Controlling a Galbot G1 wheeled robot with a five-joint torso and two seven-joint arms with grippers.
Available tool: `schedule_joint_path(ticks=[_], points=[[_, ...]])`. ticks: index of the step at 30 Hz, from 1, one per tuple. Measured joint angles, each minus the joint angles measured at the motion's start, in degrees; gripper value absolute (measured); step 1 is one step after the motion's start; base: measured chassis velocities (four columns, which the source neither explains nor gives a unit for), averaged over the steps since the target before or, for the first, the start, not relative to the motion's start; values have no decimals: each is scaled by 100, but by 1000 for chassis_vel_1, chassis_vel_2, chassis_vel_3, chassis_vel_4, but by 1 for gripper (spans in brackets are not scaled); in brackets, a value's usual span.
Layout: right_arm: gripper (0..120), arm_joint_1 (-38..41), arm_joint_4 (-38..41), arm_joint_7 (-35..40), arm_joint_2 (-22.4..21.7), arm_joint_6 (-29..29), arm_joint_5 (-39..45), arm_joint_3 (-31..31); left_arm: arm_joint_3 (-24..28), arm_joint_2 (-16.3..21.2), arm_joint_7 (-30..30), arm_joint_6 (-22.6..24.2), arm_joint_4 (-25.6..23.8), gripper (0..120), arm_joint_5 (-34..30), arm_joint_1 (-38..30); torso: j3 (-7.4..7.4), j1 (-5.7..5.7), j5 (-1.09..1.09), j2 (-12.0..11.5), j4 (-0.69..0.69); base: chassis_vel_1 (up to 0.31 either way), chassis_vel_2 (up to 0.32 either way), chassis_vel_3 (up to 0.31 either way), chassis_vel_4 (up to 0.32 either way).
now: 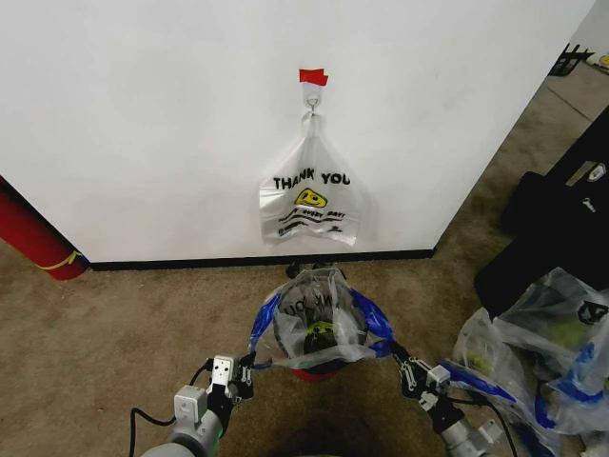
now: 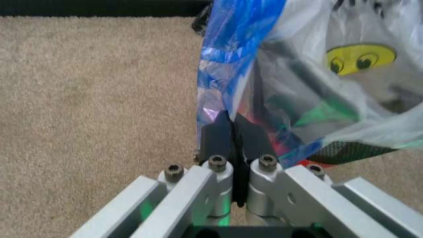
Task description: Pick up the garbage bag from the wall and place it over the trash bin.
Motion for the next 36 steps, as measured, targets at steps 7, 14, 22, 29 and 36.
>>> schedule_joint_path(ticks=[7,14,22,29,36], points=[[0,170,-307,63,-199,8,-248,136,-22,190,114,-9,49,0,202,210,0,0,0,0,2,0,0,0,0],[0,482,-470,526,-258,-431,-510,1,212,294,107,265,403,0,261,-353,0,0,0,0,0,0,0,0,0],[0,816,-587,945,-295,-916,-706,-165,426,318,169,503,685,0,475,-695,0,0,0,0,1,0,0,0,0],[0,896,-570,834,-359,-1057,-824,-281,490,318,298,622,655,0,751,-601,0,0,0,0,1,0,0,0,0],[0,770,-413,469,-416,-845,-736,-207,311,353,277,567,223,0,684,-377,0,0,0,0,1,0,0,0,0]])
